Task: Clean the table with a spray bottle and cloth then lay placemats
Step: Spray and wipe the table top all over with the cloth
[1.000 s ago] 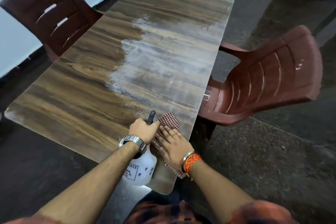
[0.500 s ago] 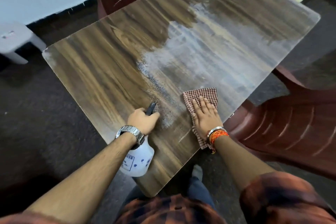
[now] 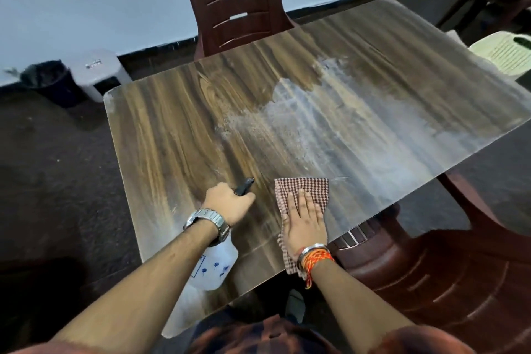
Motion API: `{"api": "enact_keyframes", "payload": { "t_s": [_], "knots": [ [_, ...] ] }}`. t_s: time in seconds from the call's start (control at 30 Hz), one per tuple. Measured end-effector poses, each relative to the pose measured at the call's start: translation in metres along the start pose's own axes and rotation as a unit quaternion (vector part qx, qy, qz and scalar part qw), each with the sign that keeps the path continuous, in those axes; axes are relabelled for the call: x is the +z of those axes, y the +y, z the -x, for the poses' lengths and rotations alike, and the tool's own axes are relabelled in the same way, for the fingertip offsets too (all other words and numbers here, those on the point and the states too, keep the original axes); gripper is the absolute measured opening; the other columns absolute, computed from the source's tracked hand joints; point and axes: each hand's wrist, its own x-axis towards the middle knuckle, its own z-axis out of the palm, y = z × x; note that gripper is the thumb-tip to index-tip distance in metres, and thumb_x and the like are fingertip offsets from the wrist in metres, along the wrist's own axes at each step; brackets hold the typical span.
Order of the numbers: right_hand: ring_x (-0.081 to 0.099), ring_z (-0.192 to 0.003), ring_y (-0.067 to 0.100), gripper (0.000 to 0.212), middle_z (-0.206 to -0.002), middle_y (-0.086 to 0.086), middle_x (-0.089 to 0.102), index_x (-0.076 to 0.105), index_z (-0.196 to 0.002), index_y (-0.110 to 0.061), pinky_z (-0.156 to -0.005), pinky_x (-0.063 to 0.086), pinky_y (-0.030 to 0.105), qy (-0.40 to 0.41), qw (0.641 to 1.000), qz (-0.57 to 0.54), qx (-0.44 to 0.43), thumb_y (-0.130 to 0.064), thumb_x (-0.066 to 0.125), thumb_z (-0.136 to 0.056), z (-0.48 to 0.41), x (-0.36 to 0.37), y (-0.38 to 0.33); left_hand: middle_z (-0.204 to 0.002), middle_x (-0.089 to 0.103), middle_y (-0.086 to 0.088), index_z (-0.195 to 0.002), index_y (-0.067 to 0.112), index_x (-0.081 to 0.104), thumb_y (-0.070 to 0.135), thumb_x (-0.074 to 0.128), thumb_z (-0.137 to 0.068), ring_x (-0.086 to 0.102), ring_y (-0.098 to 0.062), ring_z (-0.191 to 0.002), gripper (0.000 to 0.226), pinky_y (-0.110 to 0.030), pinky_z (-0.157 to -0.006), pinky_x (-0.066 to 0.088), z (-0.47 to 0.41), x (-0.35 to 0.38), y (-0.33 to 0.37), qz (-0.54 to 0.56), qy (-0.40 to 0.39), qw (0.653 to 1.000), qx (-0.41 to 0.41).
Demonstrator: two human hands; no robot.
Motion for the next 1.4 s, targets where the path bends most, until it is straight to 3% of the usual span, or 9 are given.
{"api": "enact_keyframes", "payload": {
  "t_s": [0.17, 0.3, 0.47, 0.6, 0.73, 0.87, 1.0, 1.2, 1.4],
  "knots": [
    [0.042, -0.130, 0.040, 0.068, -0.141, 0.023, 0.045, 0.049, -0.137, -0.010, -0.108, 0.019, 0.051, -0.016, 1.000, 0.007, -0.009, -0.037, 0.033, -0.076, -0.023, -0.003, -0.020, -0.044, 0.053, -0.001, -0.054, 0.013, 0.049, 0.036, 0.060, -0.074, 0.050, -0.023, -0.044, 0.033, -0.024, -0.048, 0.034, 0.015, -0.005, -0.025, 0.026, 0.007, 0.998, -0.062],
    [0.033, -0.135, 0.045, 0.067, -0.143, 0.027, 0.039, 0.048, -0.137, -0.008, -0.110, 0.010, 0.054, -0.023, 0.998, 0.004, -0.065, -0.042, 0.033, -0.081, -0.045, -0.003, -0.075, -0.052, 0.063, -0.006, -0.061, 0.014, 0.055, 0.038, 0.058, -0.073, 0.070, -0.032, -0.063, 0.027, -0.029, -0.056, 0.043, 0.019, -0.023, -0.049, 0.041, 0.036, 0.994, -0.091],
    [-0.001, -0.144, 0.039, 0.066, -0.157, 0.020, 0.008, 0.022, -0.149, -0.016, -0.113, -0.011, 0.052, -0.106, 0.928, 0.063, -0.351, -0.045, 0.025, -0.089, -0.044, 0.006, -0.139, -0.064, 0.067, -0.007, -0.074, 0.014, 0.062, 0.035, 0.063, -0.082, 0.067, -0.030, -0.066, 0.022, -0.030, -0.059, 0.046, 0.015, -0.045, -0.065, 0.074, 0.064, 0.990, -0.104],
    [0.021, -0.140, 0.037, 0.054, -0.149, 0.011, 0.036, 0.045, -0.136, -0.021, -0.116, 0.005, 0.052, -0.123, 0.857, 0.056, -0.497, -0.043, 0.022, -0.093, -0.032, 0.022, -0.158, -0.063, 0.065, -0.005, -0.075, 0.016, 0.063, 0.032, 0.063, -0.089, 0.062, -0.022, -0.058, 0.021, -0.026, -0.050, 0.040, 0.006, -0.054, -0.070, 0.116, 0.086, 0.984, -0.106],
    [0.035, -0.137, 0.030, 0.057, -0.147, 0.007, 0.043, 0.050, -0.135, -0.025, -0.110, 0.030, 0.050, -0.078, 0.902, 0.040, -0.423, -0.044, 0.029, -0.086, -0.072, 0.009, -0.144, -0.055, 0.062, -0.003, -0.079, 0.013, 0.062, 0.034, 0.063, -0.087, 0.057, -0.019, -0.046, 0.022, -0.023, -0.045, 0.036, -0.007, -0.059, -0.072, 0.120, 0.071, 0.985, -0.106],
    [0.028, -0.136, 0.043, 0.063, -0.151, 0.013, 0.032, 0.039, -0.143, -0.033, -0.111, 0.023, 0.058, -0.030, 0.979, 0.056, -0.191, -0.039, 0.035, -0.080, -0.122, -0.018, -0.109, -0.056, 0.062, -0.003, -0.079, 0.012, 0.064, 0.041, 0.064, -0.076, 0.059, -0.024, -0.051, 0.029, -0.026, -0.052, 0.042, -0.018, -0.056, -0.071, 0.118, 0.060, 0.986, -0.103],
    [0.034, -0.131, 0.043, 0.065, -0.147, 0.018, 0.037, 0.037, -0.145, -0.021, -0.112, 0.019, 0.050, -0.033, 0.997, 0.056, -0.031, -0.034, 0.037, -0.082, -0.132, -0.028, -0.103, -0.056, 0.061, -0.003, -0.077, 0.013, 0.063, 0.039, 0.063, -0.074, 0.058, -0.025, -0.052, 0.027, -0.025, -0.053, 0.040, -0.026, -0.054, -0.060, 0.121, 0.053, 0.986, -0.098],
    [0.041, -0.132, 0.034, 0.052, -0.140, 0.005, 0.050, 0.060, -0.126, -0.020, -0.111, 0.031, 0.046, -0.104, 0.922, 0.025, -0.373, -0.035, 0.042, -0.079, -0.124, -0.011, -0.139, -0.055, 0.060, -0.002, -0.069, 0.014, 0.061, 0.039, 0.066, -0.077, 0.063, -0.029, -0.057, 0.027, -0.028, -0.055, 0.042, -0.048, -0.051, -0.023, 0.125, 0.070, 0.986, -0.088],
    [0.022, -0.143, 0.022, 0.051, -0.154, -0.005, 0.029, 0.039, -0.142, -0.031, -0.116, 0.009, 0.043, -0.072, 0.931, 0.048, -0.355, -0.037, 0.043, -0.091, -0.208, -0.022, -0.108, -0.062, 0.067, -0.006, -0.070, 0.015, 0.062, 0.048, 0.062, -0.068, 0.070, -0.034, -0.067, 0.033, -0.039, -0.068, 0.056, -0.082, -0.048, 0.029, 0.089, 0.079, 0.990, -0.077]
  ]
}}
